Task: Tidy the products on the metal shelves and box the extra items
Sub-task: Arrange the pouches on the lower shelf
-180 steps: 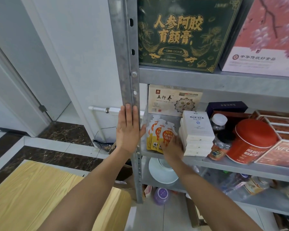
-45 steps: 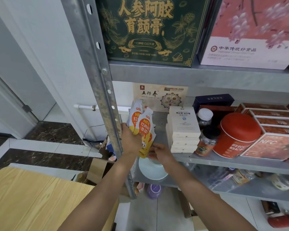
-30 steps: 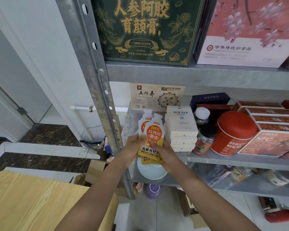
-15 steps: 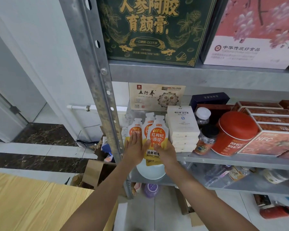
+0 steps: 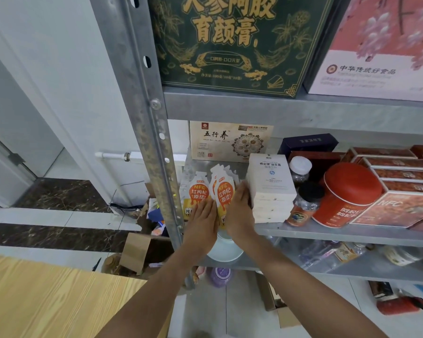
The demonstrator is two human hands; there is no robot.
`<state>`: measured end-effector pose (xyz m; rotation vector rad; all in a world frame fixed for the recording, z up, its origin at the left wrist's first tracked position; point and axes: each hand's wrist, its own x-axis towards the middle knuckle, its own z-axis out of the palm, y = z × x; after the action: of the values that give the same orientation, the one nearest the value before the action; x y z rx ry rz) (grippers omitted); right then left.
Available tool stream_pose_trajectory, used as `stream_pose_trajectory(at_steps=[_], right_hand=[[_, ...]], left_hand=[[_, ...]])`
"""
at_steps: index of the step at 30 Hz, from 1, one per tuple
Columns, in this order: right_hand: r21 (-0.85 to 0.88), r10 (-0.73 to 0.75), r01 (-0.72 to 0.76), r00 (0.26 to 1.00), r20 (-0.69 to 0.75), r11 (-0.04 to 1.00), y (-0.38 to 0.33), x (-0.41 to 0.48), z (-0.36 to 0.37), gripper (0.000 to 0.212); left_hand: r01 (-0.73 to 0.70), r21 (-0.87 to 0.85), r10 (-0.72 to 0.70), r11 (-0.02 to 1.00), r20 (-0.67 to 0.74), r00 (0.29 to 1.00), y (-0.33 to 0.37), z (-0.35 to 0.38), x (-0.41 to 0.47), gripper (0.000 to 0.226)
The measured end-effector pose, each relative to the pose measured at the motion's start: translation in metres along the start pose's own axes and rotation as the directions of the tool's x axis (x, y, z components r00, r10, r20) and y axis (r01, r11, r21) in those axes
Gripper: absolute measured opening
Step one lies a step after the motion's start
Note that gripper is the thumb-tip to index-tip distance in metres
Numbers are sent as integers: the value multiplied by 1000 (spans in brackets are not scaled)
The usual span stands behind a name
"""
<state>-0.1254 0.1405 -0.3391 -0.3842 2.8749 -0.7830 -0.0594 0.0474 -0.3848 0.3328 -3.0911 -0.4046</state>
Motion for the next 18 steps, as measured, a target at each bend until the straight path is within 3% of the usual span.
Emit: stream_pose_trajectory(at_steps=[3,5,7,8,9,11,13,14,18], right_hand=[[-173,-128,110,987,-98,979,-1,-5,2,73],[-177,-174,151,976,-128,973,-2,-10,1,70],[-55,-151,144,975,-162,988,-2,-14,-5,59],[73,-115,129,977,-178,989,-2,-17,-10,50],[253,-68,111,982,-174,961,-2,-19,-16,42],[632,16,11,999,-38,775,1,-24,-29,34],[824,-14,-162,979,201,543,5,-33,-41,29],[848,-49,-239,954,296,474,7,-37,-45,26],[857,-217,-405,849,482,319,14,-49,-53,33]], left_hand=[[-9,10,9,1000,7,1000,-1,0,2,55],[-20,-10,20,1000,6,1000,-1,-4,3,53],[-45,-237,24,970,-88,996,3,-12,3,47],[-37,-439,-33,898,-151,988,8,-20,2,42],[-14,-656,-136,754,-177,975,15,-29,0,35],[67,-953,-303,297,-27,952,28,-54,-1,24],[137,-986,-289,-97,160,944,32,-75,4,34],[163,-969,-271,-184,210,939,31,-82,7,39],[219,-952,-339,-214,282,898,31,-98,8,38]])
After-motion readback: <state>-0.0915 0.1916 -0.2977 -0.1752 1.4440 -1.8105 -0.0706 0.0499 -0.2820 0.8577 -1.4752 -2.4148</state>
